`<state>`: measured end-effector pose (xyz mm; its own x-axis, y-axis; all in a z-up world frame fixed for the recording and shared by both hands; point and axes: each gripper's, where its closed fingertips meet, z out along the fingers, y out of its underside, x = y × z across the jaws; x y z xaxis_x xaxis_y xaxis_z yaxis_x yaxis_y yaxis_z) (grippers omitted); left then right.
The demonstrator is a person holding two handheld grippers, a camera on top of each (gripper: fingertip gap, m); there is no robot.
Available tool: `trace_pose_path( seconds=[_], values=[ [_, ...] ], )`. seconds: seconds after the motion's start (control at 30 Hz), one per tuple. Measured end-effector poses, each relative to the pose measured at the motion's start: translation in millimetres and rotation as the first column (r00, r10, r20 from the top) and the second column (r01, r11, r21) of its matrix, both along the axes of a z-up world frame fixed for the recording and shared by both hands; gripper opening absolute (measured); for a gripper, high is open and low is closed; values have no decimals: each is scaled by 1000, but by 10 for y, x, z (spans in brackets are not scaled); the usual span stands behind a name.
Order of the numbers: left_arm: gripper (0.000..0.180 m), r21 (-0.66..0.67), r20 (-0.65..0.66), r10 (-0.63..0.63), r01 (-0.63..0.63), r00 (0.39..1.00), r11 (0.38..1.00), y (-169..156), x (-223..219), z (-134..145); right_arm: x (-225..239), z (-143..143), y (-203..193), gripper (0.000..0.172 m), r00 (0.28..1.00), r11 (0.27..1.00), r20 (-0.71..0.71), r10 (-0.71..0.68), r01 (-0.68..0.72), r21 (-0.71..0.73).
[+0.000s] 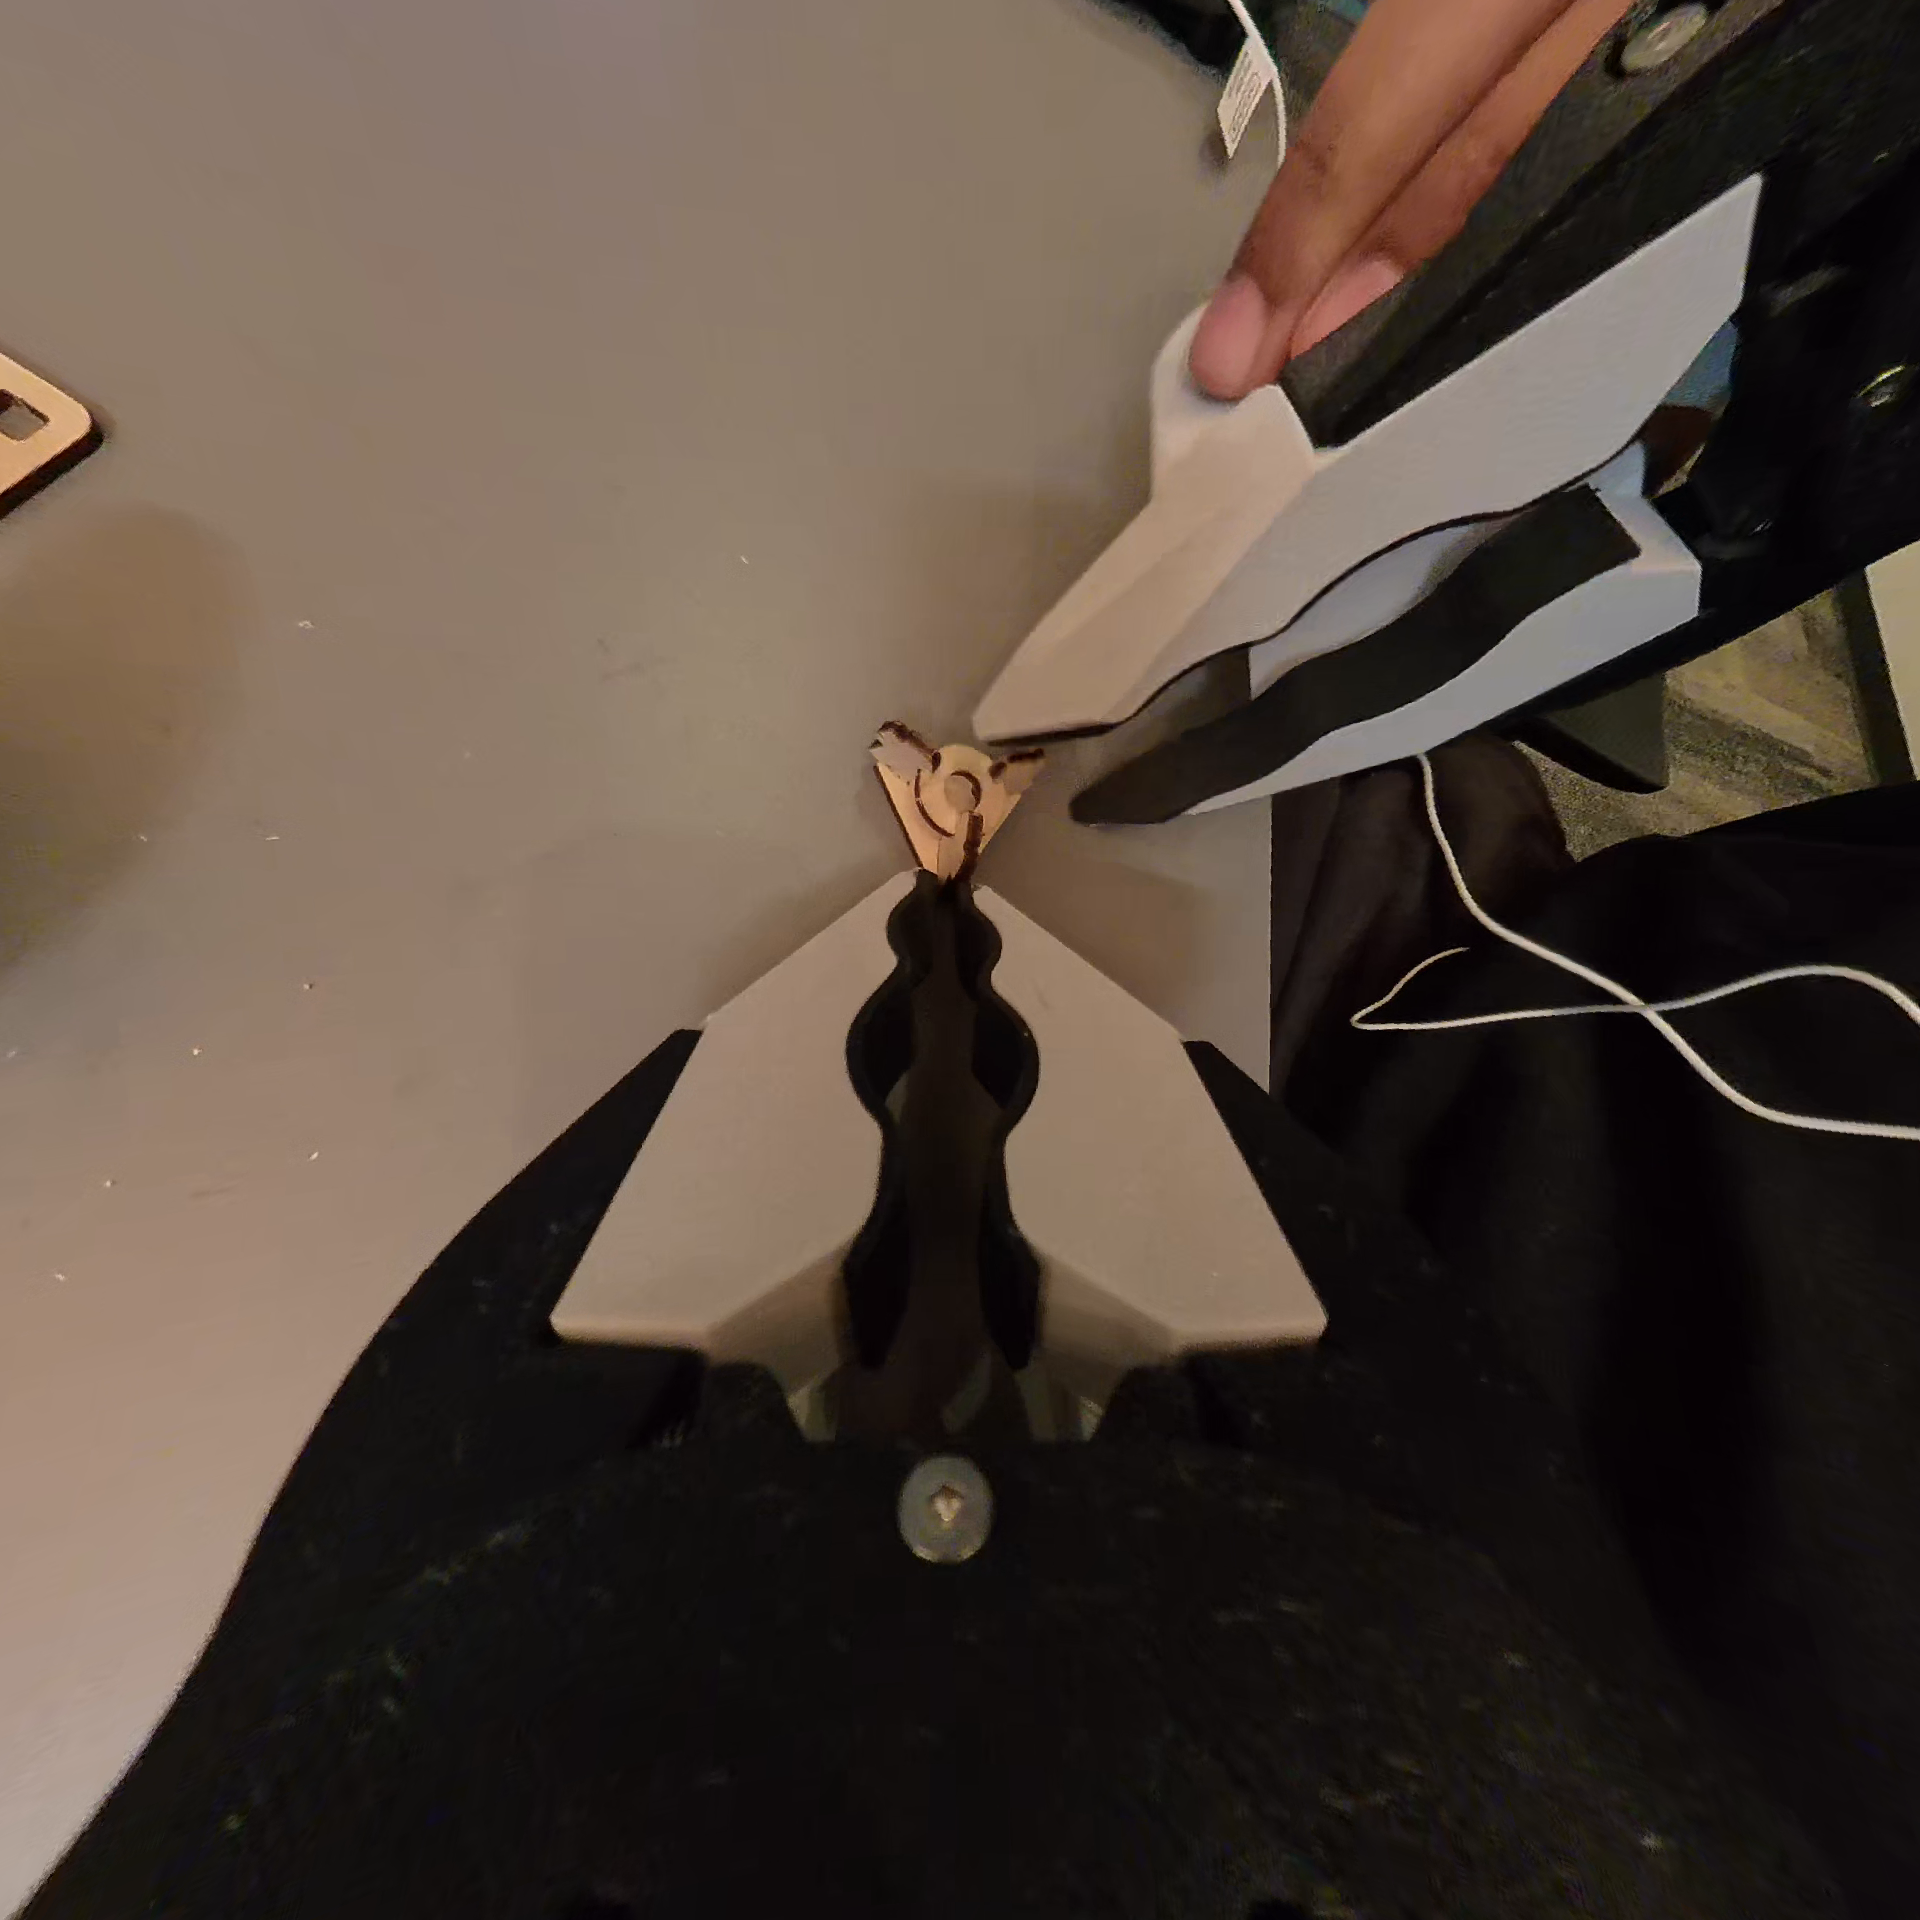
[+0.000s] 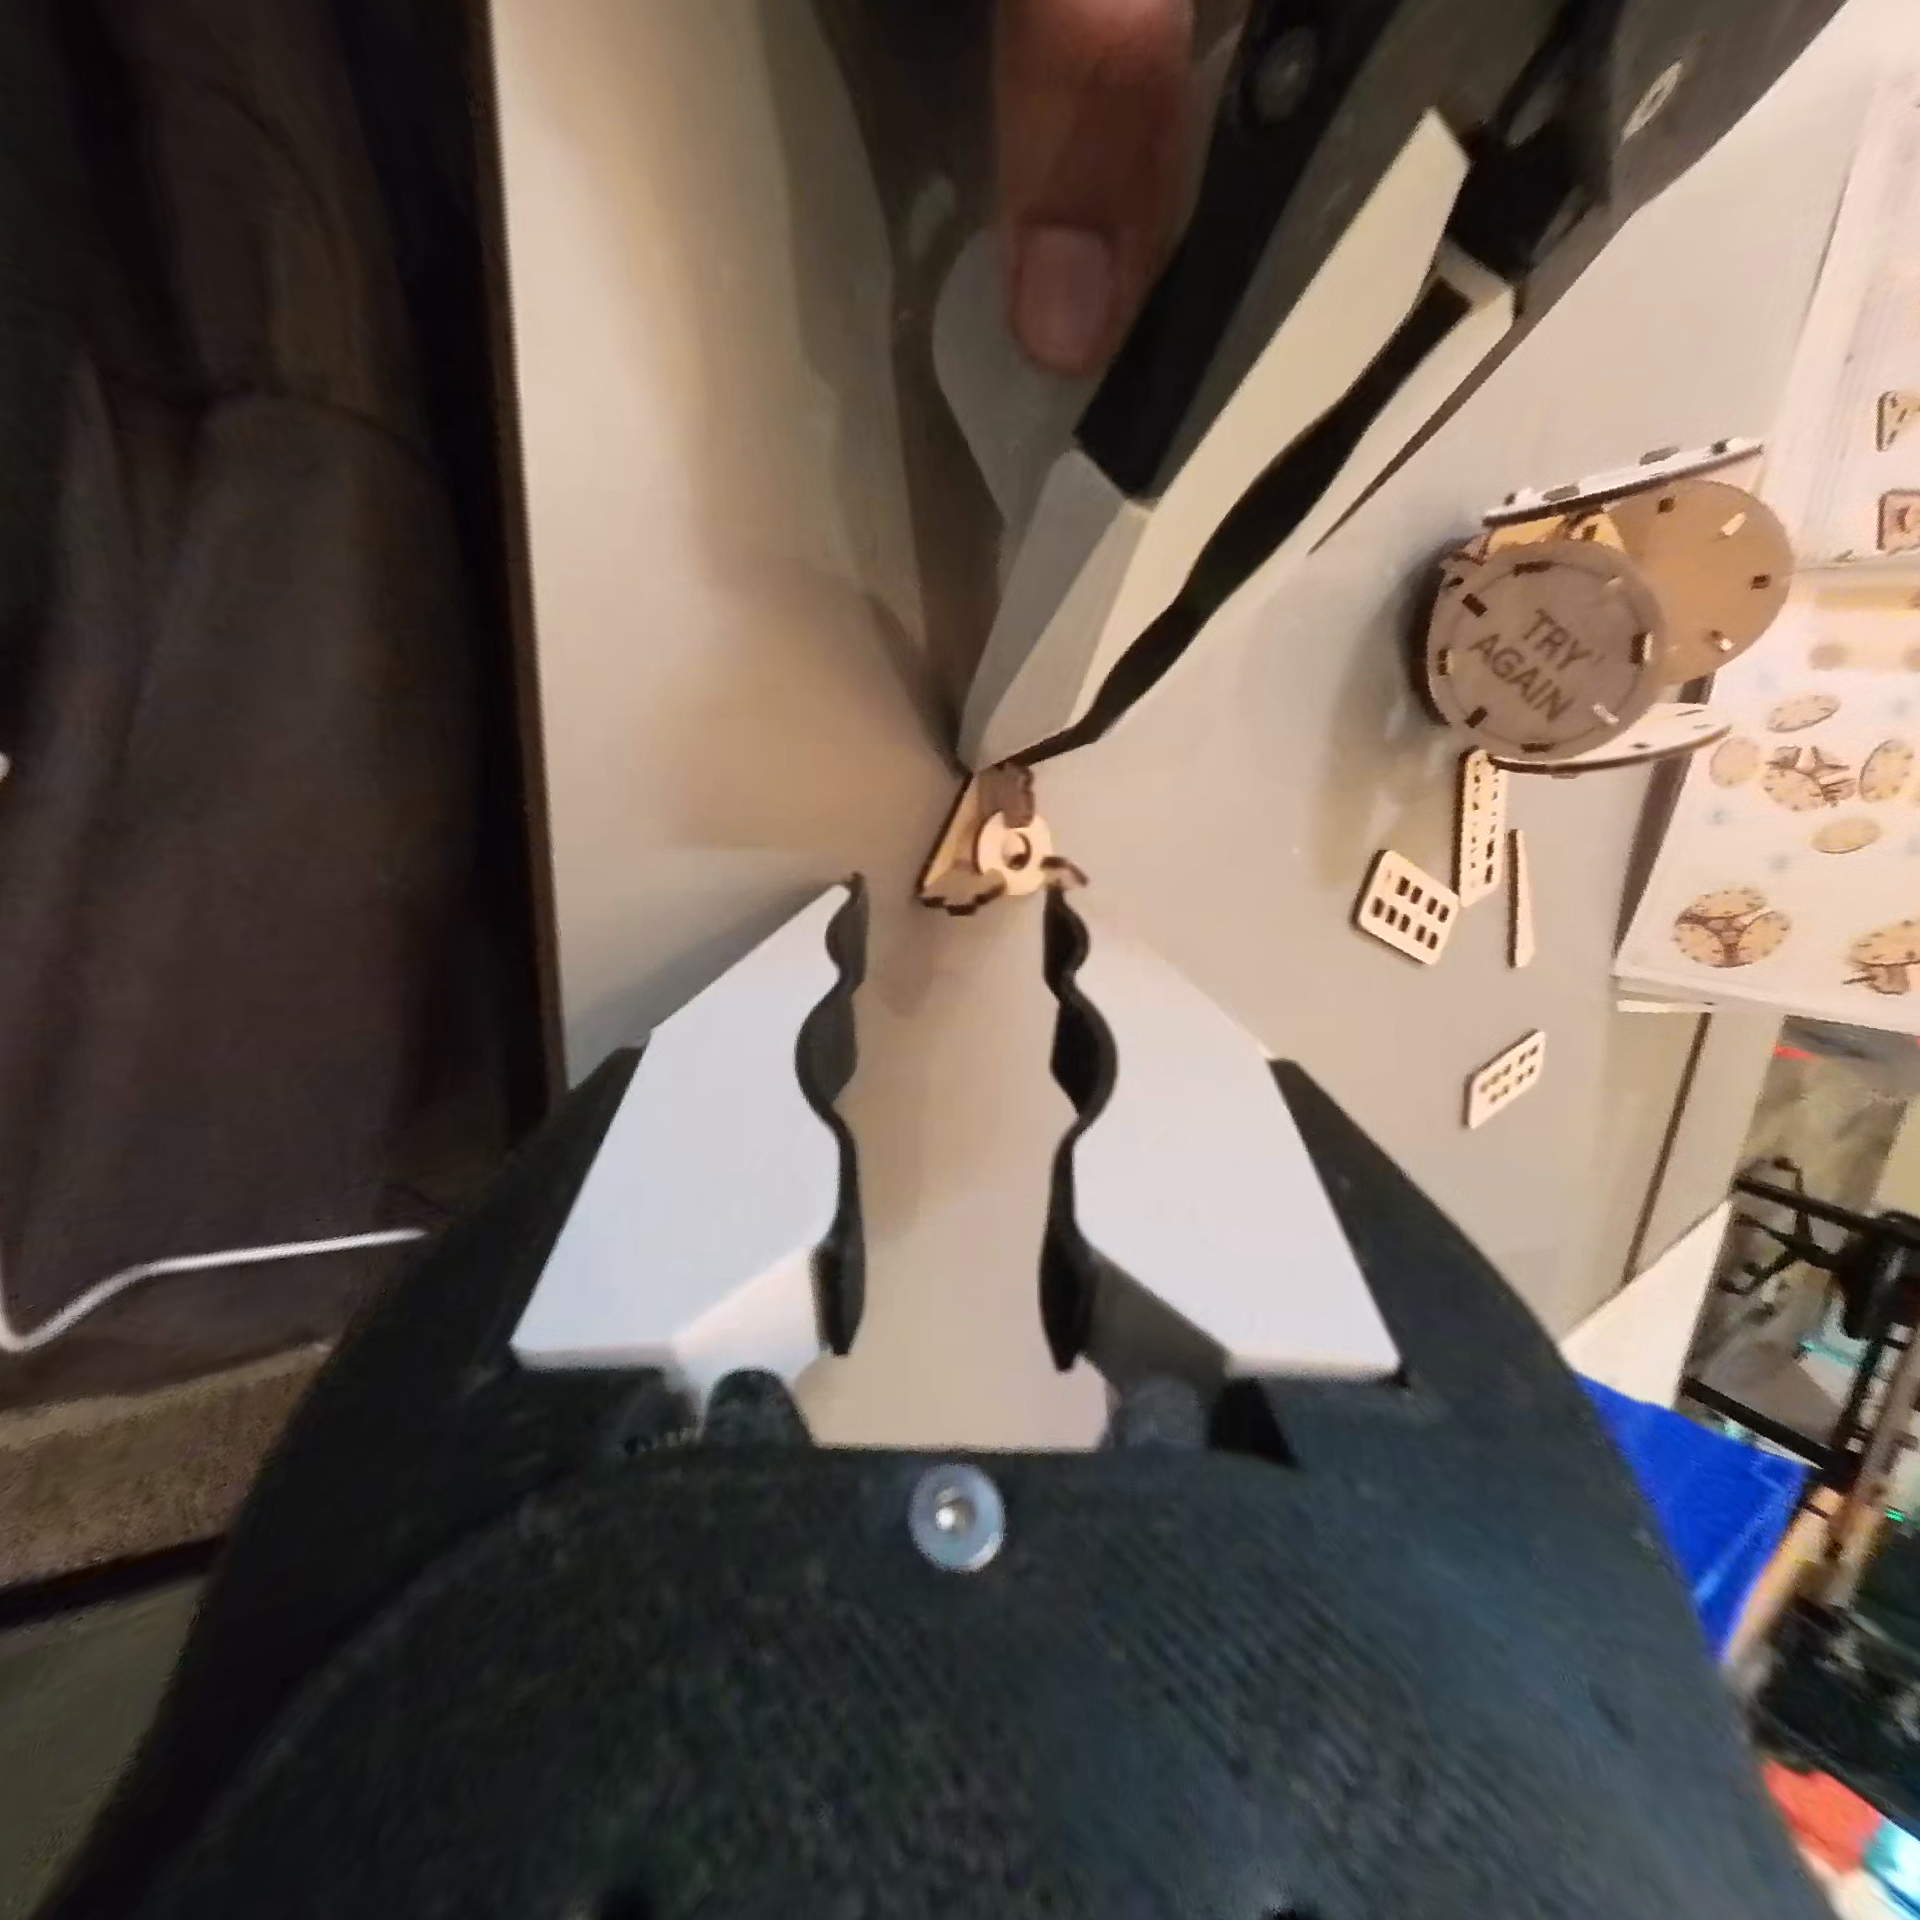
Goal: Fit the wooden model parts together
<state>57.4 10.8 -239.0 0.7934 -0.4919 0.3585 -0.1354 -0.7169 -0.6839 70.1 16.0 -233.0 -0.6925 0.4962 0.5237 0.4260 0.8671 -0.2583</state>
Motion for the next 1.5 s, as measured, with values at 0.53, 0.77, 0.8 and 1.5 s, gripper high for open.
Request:
trace_pose_path(
  seconds=[0.53,0.77,0.8,1.5],
  values=[
    [19,39,-52,-54,56,997,998,-28,77,7,-43,190,36,0,831,622,-5,-556,412,-665],
    [35,132,-234,-36,69,971,989,126,100,-21,-6,210,98,0,767,495,53,-639,462,-736],
    [32,129,-243,-42,75,969,989,136,114,-32,-2,207,96,0,762,487,58,-645,468,-738],
    [15,125,-247,-62,96,967,988,126,153,-39,-30,418,127,0,747,502,12,-665,459,-733]
  ],
)
